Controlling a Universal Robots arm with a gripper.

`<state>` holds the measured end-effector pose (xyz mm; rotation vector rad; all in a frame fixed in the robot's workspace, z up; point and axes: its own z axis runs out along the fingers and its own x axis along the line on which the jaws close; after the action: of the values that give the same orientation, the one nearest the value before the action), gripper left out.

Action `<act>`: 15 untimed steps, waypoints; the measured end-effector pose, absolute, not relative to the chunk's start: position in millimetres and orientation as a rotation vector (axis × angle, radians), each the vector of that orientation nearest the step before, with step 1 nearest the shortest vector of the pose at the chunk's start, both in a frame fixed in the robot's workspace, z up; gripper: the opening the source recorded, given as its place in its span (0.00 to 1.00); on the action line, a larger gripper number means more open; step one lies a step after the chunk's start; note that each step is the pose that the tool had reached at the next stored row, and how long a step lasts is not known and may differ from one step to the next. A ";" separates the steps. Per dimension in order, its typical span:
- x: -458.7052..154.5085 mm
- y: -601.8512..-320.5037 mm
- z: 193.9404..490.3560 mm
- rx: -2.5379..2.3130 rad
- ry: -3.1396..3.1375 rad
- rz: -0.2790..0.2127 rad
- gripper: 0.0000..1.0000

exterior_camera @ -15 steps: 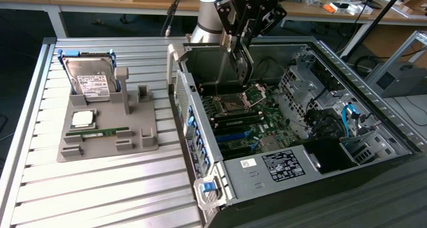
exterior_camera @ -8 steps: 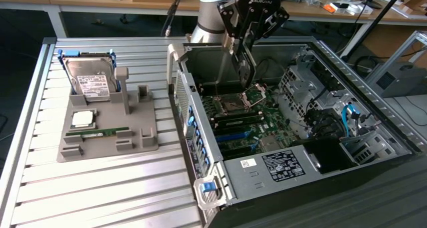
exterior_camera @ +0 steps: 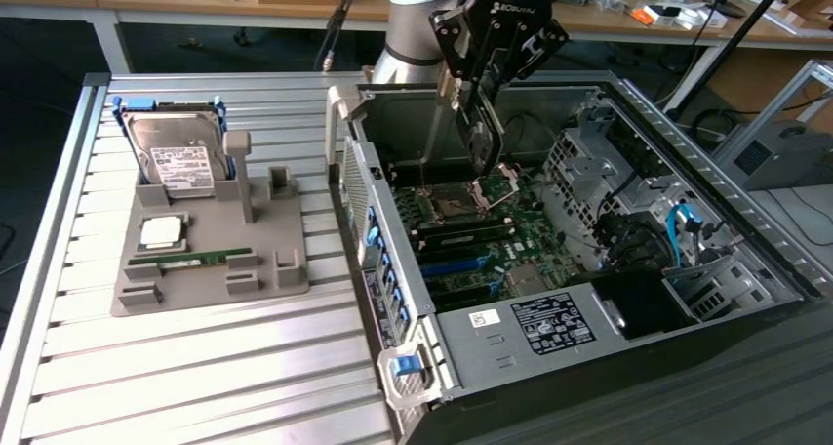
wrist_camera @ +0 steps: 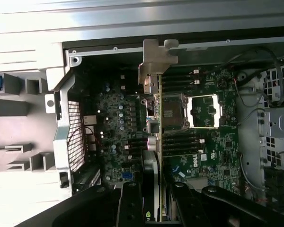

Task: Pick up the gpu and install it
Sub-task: 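Pick up the gpu and move the gpu toward the slot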

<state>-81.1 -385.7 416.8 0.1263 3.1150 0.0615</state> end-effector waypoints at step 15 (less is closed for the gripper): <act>-72.2 -391.6 408.1 0.126 3.115 0.062 0.27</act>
<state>-72.2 -391.6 408.1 0.1264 3.1149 0.0616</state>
